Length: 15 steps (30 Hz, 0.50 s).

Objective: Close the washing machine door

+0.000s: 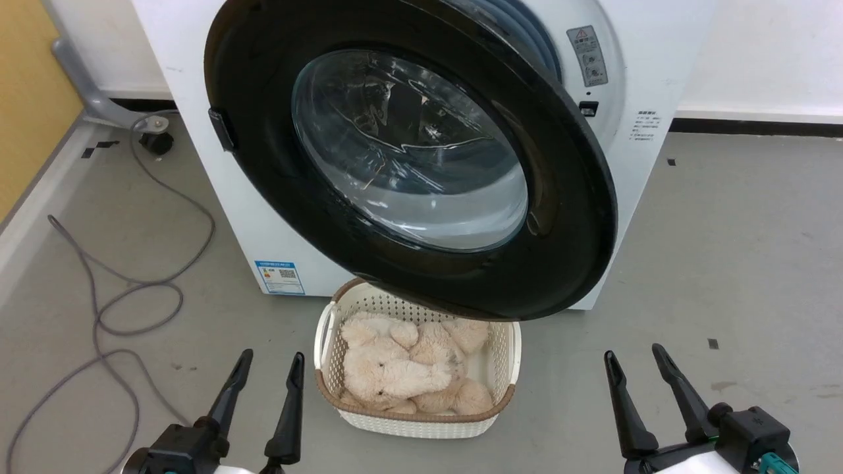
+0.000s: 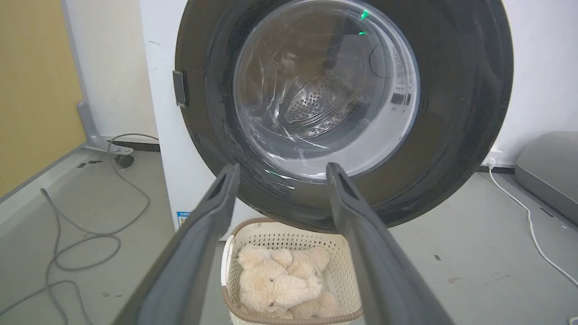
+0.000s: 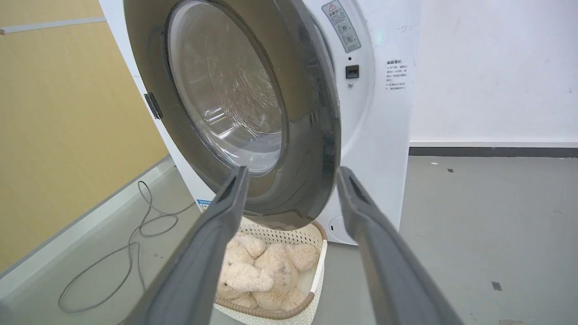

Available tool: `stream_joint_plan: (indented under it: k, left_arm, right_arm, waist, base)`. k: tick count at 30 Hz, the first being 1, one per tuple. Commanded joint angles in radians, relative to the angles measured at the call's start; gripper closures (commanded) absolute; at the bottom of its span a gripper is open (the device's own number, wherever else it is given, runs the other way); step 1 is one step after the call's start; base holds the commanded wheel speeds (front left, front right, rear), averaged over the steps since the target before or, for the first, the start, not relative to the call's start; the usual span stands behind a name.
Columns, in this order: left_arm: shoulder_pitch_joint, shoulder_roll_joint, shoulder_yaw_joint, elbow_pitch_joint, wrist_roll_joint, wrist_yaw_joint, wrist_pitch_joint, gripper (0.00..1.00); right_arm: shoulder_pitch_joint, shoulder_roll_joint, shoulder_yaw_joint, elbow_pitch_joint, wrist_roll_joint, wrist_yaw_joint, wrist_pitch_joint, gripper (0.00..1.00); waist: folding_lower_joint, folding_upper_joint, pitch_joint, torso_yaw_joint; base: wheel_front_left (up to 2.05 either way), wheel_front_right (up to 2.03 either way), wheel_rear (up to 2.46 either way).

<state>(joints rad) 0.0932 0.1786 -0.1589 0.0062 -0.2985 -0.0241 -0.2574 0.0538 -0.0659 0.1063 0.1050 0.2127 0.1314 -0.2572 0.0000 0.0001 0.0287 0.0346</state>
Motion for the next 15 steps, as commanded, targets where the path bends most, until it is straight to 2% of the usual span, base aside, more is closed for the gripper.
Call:
stream_joint_plan:
  k: [1, 2, 3, 8, 15]
  left_arm:
    - [0.003, -0.005, 0.008, 0.003, 0.01, -0.007, -0.004, 0.0]
    - [0.0, -0.011, 0.014, 0.006, 0.019, -0.015, -0.004, 0.0]
    - [-0.003, -0.015, 0.018, 0.011, 0.03, -0.021, -0.004, 0.0]
    - [-0.025, -0.042, 0.029, 0.025, 0.066, -0.047, -0.004, 0.0]
    - [-0.069, -0.072, 0.042, 0.025, 0.098, -0.069, -0.004, 0.0]
  right_arm:
    - [0.002, -0.006, 0.003, -0.003, 0.003, -0.001, -0.005, 0.0]
    - [-0.002, -0.009, 0.004, -0.008, 0.004, -0.001, -0.005, 0.63]
    - [-0.007, -0.012, 0.006, -0.016, 0.005, -0.001, -0.005, 1.0]
    - [-0.039, -0.049, 0.035, -0.059, 0.013, -0.001, -0.005, 1.0]
    - [-0.167, -0.164, 0.123, -0.055, 0.017, -0.001, 0.015, 1.0]
  waist:
    - [0.0, -0.0001, 0.004, 0.003]
    - [0.0, -0.0001, 0.008, 0.006]
    - [0.0, -0.0001, 0.013, 0.009]
    - [0.0, -0.0001, 0.046, 0.028]
    - [0.0, -0.0001, 0.121, 0.064]
  base:
    - [0.0, 0.0, 0.0]
    - [0.0, 0.0, 0.0]
    - [0.0, 0.0, 0.0]
    - [0.0, 0.0, 0.0]
    - [0.0, 0.0, 0.0]
